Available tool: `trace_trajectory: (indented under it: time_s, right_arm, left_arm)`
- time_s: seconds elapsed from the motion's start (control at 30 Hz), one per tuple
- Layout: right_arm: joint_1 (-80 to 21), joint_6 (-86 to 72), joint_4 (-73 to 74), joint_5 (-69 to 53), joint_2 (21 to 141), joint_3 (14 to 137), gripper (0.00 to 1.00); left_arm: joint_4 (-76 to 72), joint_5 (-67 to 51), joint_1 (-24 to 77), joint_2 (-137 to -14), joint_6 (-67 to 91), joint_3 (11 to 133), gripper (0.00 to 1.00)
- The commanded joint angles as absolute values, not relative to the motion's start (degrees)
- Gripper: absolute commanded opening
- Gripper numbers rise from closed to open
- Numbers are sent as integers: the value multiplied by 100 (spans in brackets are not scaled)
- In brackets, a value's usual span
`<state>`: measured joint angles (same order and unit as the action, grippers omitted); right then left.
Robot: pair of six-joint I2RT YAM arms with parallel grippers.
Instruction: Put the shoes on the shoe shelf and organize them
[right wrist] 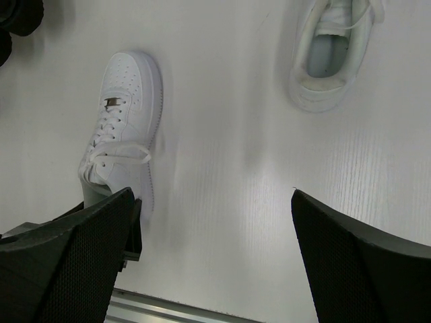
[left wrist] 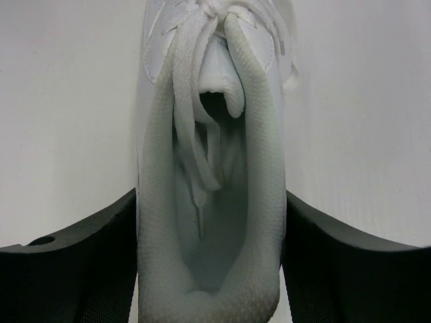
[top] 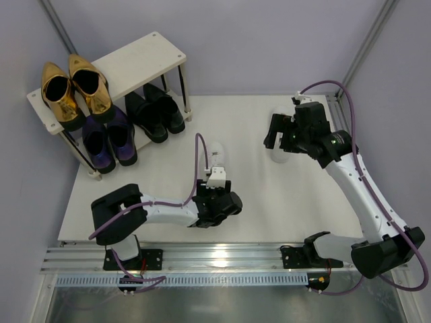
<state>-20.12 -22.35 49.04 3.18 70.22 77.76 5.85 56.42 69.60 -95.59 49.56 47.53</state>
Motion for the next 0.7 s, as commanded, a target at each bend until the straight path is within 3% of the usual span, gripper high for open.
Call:
trace_trajectory:
  time_s: [0.0, 0.33, 0.67]
  right_arm:
    - [-1986, -2109, 4913, 457, 6812, 7734, 98]
    - [-1872, -2021, 4948, 501, 6662, 7743, 98]
    - [-1705, -1960, 4957, 387, 6618, 7752, 98]
  left_arm:
    - [614, 5801, 6917, -9466, 5555, 4772, 0]
    - [1888, 5889, 6979, -9343, 4844, 6449, 0]
    - [1925, 5872, 6944, -9518, 4412, 6803, 0]
